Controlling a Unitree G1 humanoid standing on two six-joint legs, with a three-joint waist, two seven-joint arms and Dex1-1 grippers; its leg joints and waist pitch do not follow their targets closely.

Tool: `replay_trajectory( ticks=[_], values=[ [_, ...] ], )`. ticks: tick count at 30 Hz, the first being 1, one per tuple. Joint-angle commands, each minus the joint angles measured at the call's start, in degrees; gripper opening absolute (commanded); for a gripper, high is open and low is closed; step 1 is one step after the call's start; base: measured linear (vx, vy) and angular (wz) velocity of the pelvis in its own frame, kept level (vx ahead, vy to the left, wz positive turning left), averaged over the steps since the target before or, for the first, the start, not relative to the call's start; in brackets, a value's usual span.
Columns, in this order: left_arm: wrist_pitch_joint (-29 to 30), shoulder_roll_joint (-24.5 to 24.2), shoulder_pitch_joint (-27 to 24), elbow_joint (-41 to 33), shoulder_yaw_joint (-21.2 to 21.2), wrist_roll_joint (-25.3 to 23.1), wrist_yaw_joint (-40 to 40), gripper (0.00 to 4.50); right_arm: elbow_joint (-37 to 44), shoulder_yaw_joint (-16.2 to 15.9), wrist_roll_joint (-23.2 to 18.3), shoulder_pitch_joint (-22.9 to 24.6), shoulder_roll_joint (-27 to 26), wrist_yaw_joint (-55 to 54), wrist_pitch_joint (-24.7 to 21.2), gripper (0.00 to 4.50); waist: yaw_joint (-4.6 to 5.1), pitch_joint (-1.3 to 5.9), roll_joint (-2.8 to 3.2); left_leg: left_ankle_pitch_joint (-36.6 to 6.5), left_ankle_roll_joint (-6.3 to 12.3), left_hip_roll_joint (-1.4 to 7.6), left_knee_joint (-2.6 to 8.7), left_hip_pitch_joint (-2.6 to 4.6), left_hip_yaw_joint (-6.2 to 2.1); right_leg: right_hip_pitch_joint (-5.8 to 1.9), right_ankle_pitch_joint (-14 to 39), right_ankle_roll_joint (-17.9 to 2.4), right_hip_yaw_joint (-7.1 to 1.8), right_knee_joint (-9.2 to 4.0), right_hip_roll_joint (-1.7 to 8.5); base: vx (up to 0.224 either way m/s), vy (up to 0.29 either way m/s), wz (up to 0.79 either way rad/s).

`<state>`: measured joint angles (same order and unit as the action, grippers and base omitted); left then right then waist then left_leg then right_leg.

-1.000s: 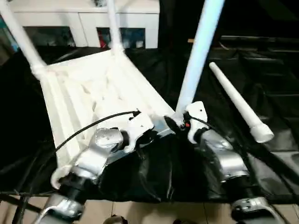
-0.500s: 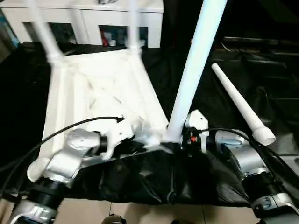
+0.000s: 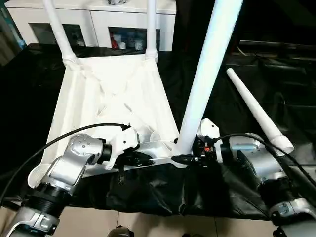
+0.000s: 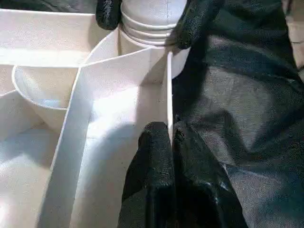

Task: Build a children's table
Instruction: Rotate leg to tighten, then rotate table base

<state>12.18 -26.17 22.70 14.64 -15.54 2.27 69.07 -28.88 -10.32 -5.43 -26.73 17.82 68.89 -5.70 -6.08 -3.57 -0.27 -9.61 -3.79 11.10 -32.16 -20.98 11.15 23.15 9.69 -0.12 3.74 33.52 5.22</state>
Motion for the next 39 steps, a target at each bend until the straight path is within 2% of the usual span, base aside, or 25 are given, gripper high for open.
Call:
replay_trajectory(
  ticks=[1, 2, 3, 5, 6, 7, 8, 10, 12, 14, 15, 16, 17, 18, 20, 21, 23, 25, 28, 29, 31, 32, 34, 35, 39],
  values=[
    [-0.8, 3.4, 1.9, 0.1, -1.0, -0.8, -4.4, 0.00, -0.3, -1.8, -0.6, 0.9, -4.0, -4.0, -1.4, 2.70, 0.33, 2.70, 0.01, -16.3, 2.08, 2.37, 3.97, 0.82, -0.77, -2.13, 17.7, -12.4, -2.53, -3.85, 3.09, 0.000, 0.000, 0.00],
    [-0.6, 4.3, 2.2, 0.7, -0.9, -1.6, -6.7, 0.00, -1.1, -0.8, 0.0, 0.9, -5.2, -8.1, -1.6, 2.70, 0.52, 2.61, -0.03, -18.3, 1.00, 2.29, 4.12, 1.02, -0.98, -2.02, 21.7, -11.3, -2.52, -4.29, 3.27, 0.000, 0.000, 0.00],
    [0.3, 5.9, 2.5, 1.1, -0.7, -2.6, -10.1, 0.00, -1.9, 0.5, 1.0, 1.0, -7.0, -14.1, -1.5, 2.70, 0.62, 2.63, 0.14, -18.8, 0.36, 2.28, 4.16, 1.13, -1.08, -1.92, 23.1, -10.7, -2.53, -4.39, 3.33, 0.000, 0.000, 0.00],
    [2.2, 9.4, 2.6, 0.5, -0.8, -3.7, -15.4, 0.00, -2.1, 3.5, 1.2, 1.6, -10.8, -24.0, -1.7, 2.70, 1.28, 2.51, 0.02, -21.1, -1.05, 2.13, 4.32, 1.26, -1.41, -1.68, 28.2, -8.6, -2.40, -5.04, 3.43, -0.056, -0.006, -0.01],
    [2.2, 9.4, 2.6, 0.5, -0.8, -3.7, -15.4, 0.00, -2.1, 3.5, 1.2, 1.6, -10.8, -24.0, -1.7, 2.70, 1.34, 2.58, -0.09, -21.1, -1.10, 2.14, 4.35, 1.23, -1.47, -1.74, 28.9, -8.1, -2.37, -5.15, 3.51, -0.051, 0.001, -0.04],
    [2.6, 10.1, 2.4, 0.2, -0.9, -3.9, -16.1, 0.00, -1.9, 4.0, 1.1, 1.9, -11.5, -25.4, -1.9, 2.70, 1.38, 2.58, 0.06, -21.3, -0.93, 2.03, 4.40, 1.00, -1.68, -1.88, 30.2, -7.1, -2.21, -5.25, 3.52, 0.000, 0.000, 0.00],
    [3.4, 11.7, 2.2, -0.6, -1.4, -4.4, -17.9, 0.00, -1.3, 4.9, 1.2, 2.4, -13.0, -28.9, -2.5, 2.69, 1.54, 2.39, -0.06, -21.9, -0.59, 2.05, 4.48, 1.07, -1.60, -1.53, 30.8, -6.4, -2.30, -5.58, 3.38, 0.000, 0.000, 0.00],
    [4.8, 14.3, 1.8, -1.9, -2.1, -4.7, -20.2, 0.00, 0.2, 5.9, 1.1, 3.4, -15.4, -32.5, -3.3, 2.69, 1.33, 2.47, -0.17, -21.5, -0.34, 2.02, 4.40, 1.29, -1.52, -1.32, 31.2, -5.9, -2.41, -5.77, 3.46, 0.000, 0.000, 0.00],
    [4.8, 16.1, 1.9, -2.1, -2.9, -5.6, -22.2, 0.00, 1.3, 6.3, 1.6, 4.2, -17.6, -36.0, -3.8, 2.69, 1.31, 2.41, -0.11, -20.7, -0.10, 2.07, 4.52, 1.00, -1.56, -1.33, 29.9, -6.0, -2.42, -5.74, 3.32, 0.000, 0.000, 0.00],
    [3.3, 18.3, 2.2, -1.3, -3.7, -5.9, -23.0, 0.00, 2.9, 5.5, 3.3, 5.0, -19.8, -40.1, -3.7, 2.69, 1.21, 2.79, 0.19, -19.9, -0.14, 2.00, 4.50, 0.98, -1.52, -1.42, 27.2, -6.2, -2.44, -5.40, 3.22, 0.000, 0.000, 0.00],
    [3.2, 18.5, 2.3, -1.1, -3.9, -6.0, -23.2, 0.00, 3.0, 5.4, 3.6, 5.0, -20.0, -41.3, -3.6, 2.69, 1.28, 2.78, 0.12, -19.7, -0.12, 2.02, 4.52, 0.85, -1.49, -1.48, 26.3, -6.3, -2.44, -5.35, 3.16, 0.000, 0.000, 0.00],
    [3.1, 18.6, 2.4, -1.0, -4.2, -6.2, -23.1, 0.00, 3.2, 5.5, 3.5, 5.1, -19.9, -41.8, -3.3, 2.69, 1.25, 3.09, 0.10, -19.1, -0.03, 2.01, 4.44, 0.85, -1.43, -1.65, 24.6, -6.7, -2.41, -5.10, 3.08, 0.000, 0.000, 0.00],
    [2.5, 18.2, 2.7, -0.4, -4.3, -6.4, -22.8, 0.00, 3.7, 6.1, 3.3, 5.3, -19.2, -42.0, -3.1, 2.69, 1.12, 3.29, 0.31, -18.5, 0.10, 2.03, 4.32, 0.91, -1.34, -1.68, 22.9, -7.1, -2.47, -4.97, 3.10, 0.000, 0.000, 0.00],
    [2.2, 18.0, 2.8, -0.2, -4.3, -6.6, -22.6, 0.00, 4.1, 6.6, 2.9, 5.5, -18.9, -42.0, -3.3, 2.69, 1.08, 3.28, 0.27, -18.2, 0.22, 2.02, 4.27, 0.90, -1.24, -1.65, 22.0, -7.3, -2.51, -4.96, 3.07, 0.000, 0.000, 0.00],
    [1.7, 17.2, 3.2, 0.5, -4.1, -7.3, -22.3, 0.00, 6.0, 8.3, 2.4, 6.3, -17.2, -42.6, -4.3, 3.39, 0.86, 3.57, 0.38, -16.2, 0.67, 2.03, 4.06, 0.87, -1.02, -1.80, 17.3, -8.5, -2.57, -4.45, 2.86, 0.000, 0.000, 0.00],
    [1.4, 16.8, 3.4, 1.1, -4.0, -7.4, -22.0, 0.00, 6.5, 8.4, 3.1, 6.5, -16.0, -42.5, -4.2, 3.39, 0.76, 3.87, 0.76, -15.7, 0.68, 2.05, 3.97, 0.98, -1.02, -1.94, 16.3, -8.8, -2.57, -4.25, 2.85, 0.000, 0.000, 0.00],
    [1.0, 16.7, 3.6, 1.7, -3.9, -7.4, -21.9, 0.00, 6.9, 8.2, 4.4, 6.8, -14.5, -42.7, -3.6, 3.41, 0.64, 4.06, 0.65, -13.7, 1.13, 1.94, 3.70, 0.73, -0.86, -2.22, 13.0, -9.8, -2.53, -3.90, 2.84, 0.000, 0.000, 0.00],
    [0.5, 16.5, 3.9, 3.0, -3.7, -7.6, -21.7, 0.00, 8.0, 8.1, 5.6, 7.8, -11.2, -40.8, -2.8, 3.41, 0.36, 4.15, 0.71, -12.6, 1.41, 1.89, 3.51, 0.69, -0.77, -2.39, 12.0, -9.8, -2.48, -3.77, 2.79, 0.000, 0.000, 0.00],
    [0.1, 16.7, 4.3, 4.1, -3.5, -7.8, -22.0, 0.00, 9.9, 8.9, 4.5, 9.6, -6.7, -36.2, -2.4, 3.41, -0.13, 4.14, 0.59, -12.2, 2.01, 1.92, 3.41, 0.55, -0.75, -2.57, 12.1, -9.5, -2.52, -3.77, 2.90, 0.000, 0.000, 0.00],
    [-0.1, 16.8, 4.4, 4.6, -3.3, -7.8, -22.0, 0.00, 10.9, 9.4, 3.5, 10.3, -5.0, -34.1, -2.3, 3.41, -0.51, 4.07, 0.52, -12.8, 2.54, 1.99, 3.28, 0.88, -0.61, -2.39, 12.5, -9.5, -2.57, -4.00, 2.83, 0.000, 0.000, 0.00],
    [-0.4, 17.0, 4.7, 5.7, -3.4, -7.7, -21.8, 0.00, 14.1, 12.8, -0.7, 12.1, -0.5, -28.7, -3.9, 3.41, -0.62, 4.16, 0.33, -12.9, 3.02, 1.99, 3.25, 0.61, -0.72, -2.77, 13.3, -9.5, -2.49, -3.92, 2.97, 0.000, 0.000, 0.00],
    [-0.5, 17.0, 4.8, 5.9, -3.5, -7.6, -21.7, 0.00, 15.0, 13.6, -1.9, 12.6, 0.6, -27.3, -4.6, 3.41, -0.76, 4.12, 0.35, -13.2, 3.30, 2.08, 3.18, 0.77, -0.67, -2.62, 13.6, -9.4, -2.56, -4.03, 2.95, 0.000, 0.000, 0.00],
    [-1.1, 17.1, 5.0, 6.8, -3.5, -7.6, -21.9, 0.00, 16.3, 15.4, -3.8, 13.3, 3.6, -24.6, -5.1, 3.41, -0.85, 4.15, 0.11, -12.6, 3.94, 2.00, 3.14, 0.38, -0.79, -2.93, 14.0, -9.4, -2.41, -3.93, 3.05, 0.000, 0.000, 0.00],
    [-1.5, 17.2, 5.2, 7.4, -3.5, -7.6, -22.1, 0.00, 16.7, 16.4, -4.9, 13.6, 5.2, -23.2, -5.8, 3.41, -0.82, 4.14, 0.07, -12.7, 4.21, 1.90, 3.00, 0.45, -0.73, -2.85, 14.9, -9.2, -2.40, -4.09, 3.02, 0.000, 0.000, 0.00],
    [-3.9, 17.8, 5.9, 9.3, -3.1, -8.0, -24.3, 0.00, 19.1, 17.2, -6.9, 15.2, 9.4, -18.8, -7.9, 3.41, -0.94, 4.06, -0.07, -13.1, 4.54, 1.78, 2.84, 0.52, -0.68, -2.71, 18.8, -8.2, -2.27, -4.59, 3.00, 0.000, 0.000, 0.00]
  ],
)
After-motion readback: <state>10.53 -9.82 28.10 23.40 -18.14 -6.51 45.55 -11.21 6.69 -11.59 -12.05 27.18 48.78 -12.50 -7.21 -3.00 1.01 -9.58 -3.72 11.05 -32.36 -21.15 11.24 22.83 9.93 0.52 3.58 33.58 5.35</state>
